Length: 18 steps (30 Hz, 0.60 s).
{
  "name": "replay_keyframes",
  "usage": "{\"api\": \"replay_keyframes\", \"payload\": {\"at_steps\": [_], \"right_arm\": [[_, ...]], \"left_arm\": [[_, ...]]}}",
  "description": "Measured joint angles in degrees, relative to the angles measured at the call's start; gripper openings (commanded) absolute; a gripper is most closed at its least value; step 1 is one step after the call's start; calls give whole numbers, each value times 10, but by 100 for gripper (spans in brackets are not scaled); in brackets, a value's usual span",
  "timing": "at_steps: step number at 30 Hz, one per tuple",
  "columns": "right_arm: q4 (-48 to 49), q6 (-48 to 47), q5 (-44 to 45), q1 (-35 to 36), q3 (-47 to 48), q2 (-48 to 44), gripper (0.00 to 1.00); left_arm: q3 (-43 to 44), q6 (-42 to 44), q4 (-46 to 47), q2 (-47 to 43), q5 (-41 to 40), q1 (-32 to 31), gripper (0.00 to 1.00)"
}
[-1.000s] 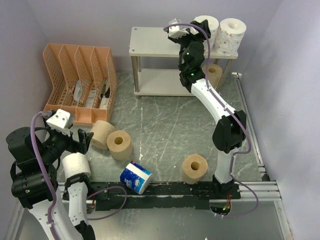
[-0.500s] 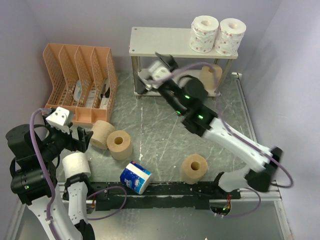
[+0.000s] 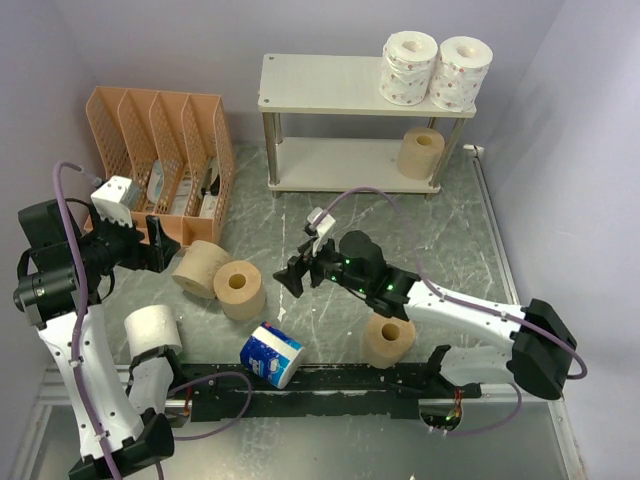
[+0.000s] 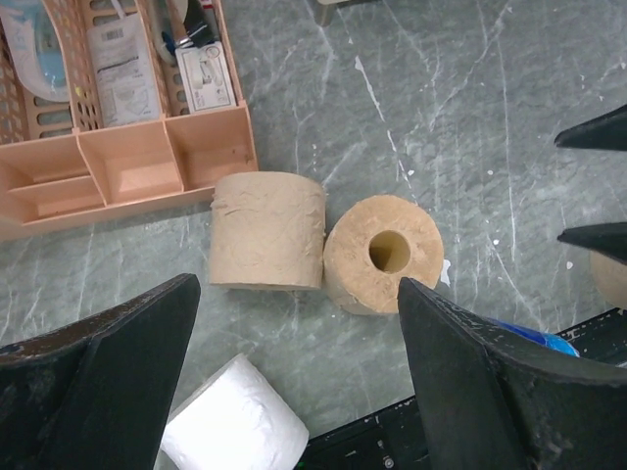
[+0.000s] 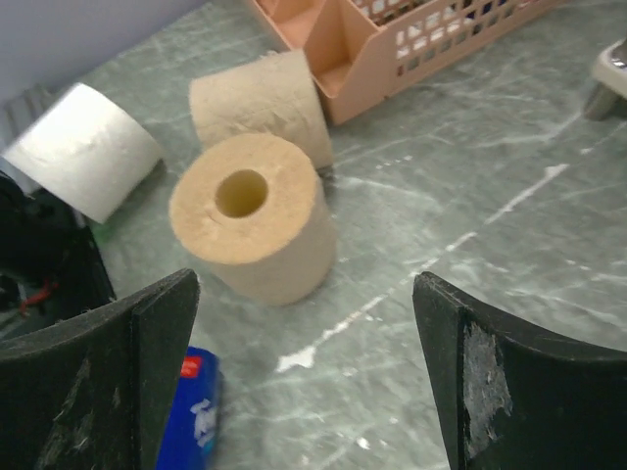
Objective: Place and organize the paper towels onto the shelf
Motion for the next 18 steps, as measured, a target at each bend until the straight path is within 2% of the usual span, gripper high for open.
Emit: {"api": "replay_keyframes", "payload": {"at_steps": [8, 13, 18], "right_arm": [[92, 76, -21, 19, 3, 81, 86], [114, 92, -42, 20, 30, 164, 83], [124, 94, -44, 22, 33, 202, 80]], "left_arm": [[-6, -10, 4, -19, -22, 0, 94], [-6, -12, 4, -17, -26, 0, 94], [-6, -14, 6, -2, -33, 1, 94]]}}
